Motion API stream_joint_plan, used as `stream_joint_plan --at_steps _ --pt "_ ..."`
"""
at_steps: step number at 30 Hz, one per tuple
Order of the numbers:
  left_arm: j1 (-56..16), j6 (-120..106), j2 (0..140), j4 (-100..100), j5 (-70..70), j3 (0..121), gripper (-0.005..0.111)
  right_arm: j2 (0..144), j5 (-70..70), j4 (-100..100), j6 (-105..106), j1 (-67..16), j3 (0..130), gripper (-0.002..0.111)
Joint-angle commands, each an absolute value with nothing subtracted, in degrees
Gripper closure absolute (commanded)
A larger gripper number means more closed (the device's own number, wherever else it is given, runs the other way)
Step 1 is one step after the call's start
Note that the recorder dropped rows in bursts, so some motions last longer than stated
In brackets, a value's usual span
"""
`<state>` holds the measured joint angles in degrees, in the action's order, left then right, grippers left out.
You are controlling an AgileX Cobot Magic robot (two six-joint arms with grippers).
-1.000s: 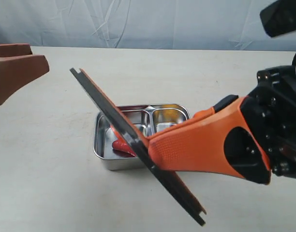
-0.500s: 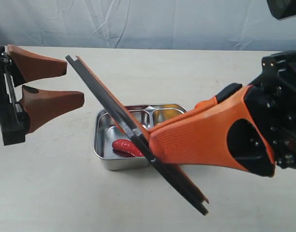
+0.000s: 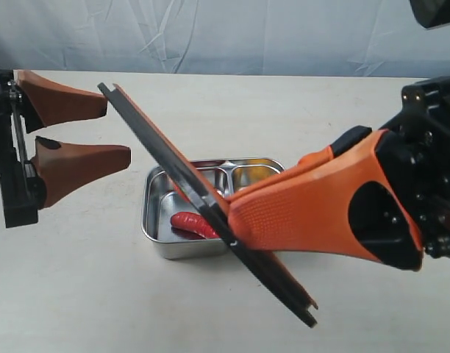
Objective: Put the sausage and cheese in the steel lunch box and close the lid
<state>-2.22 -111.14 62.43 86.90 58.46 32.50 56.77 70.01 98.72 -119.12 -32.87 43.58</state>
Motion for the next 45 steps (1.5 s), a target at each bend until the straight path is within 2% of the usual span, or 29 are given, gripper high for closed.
stream_joint_plan --at_steps 1,6,14,27,39,45 --pt "-2.54 -112.19 65.55 89.45 58.47 33.39 0.036 56.3 69.96 96.76 -121.15 -33.39 44.12 0.109" --pt "-2.54 -113.0 68.81 90.23 63.14 36.3 0.036 56.56 69.96 96.46 -120.33 -36.51 44.34 0.109" --pt "-2.54 -113.1 72.21 89.41 69.96 38.95 0.036 56.56 69.96 96.64 -120.33 -36.7 44.34 0.109" --pt "-2.54 -112.38 72.21 86.58 69.96 38.99 0.036 56.56 69.96 99.95 -120.47 -36.7 48.9 0.109" --pt "-2.54 -109.61 68.34 88.7 69.96 38.99 0.051 59.38 69.96 99.95 -120.47 -36.7 48.9 0.109" --pt "-2.43 -113.19 68.34 86.91 67.69 38.99 0.052 60.31 69.96 99.06 -120.57 -36.7 48.9 0.109"
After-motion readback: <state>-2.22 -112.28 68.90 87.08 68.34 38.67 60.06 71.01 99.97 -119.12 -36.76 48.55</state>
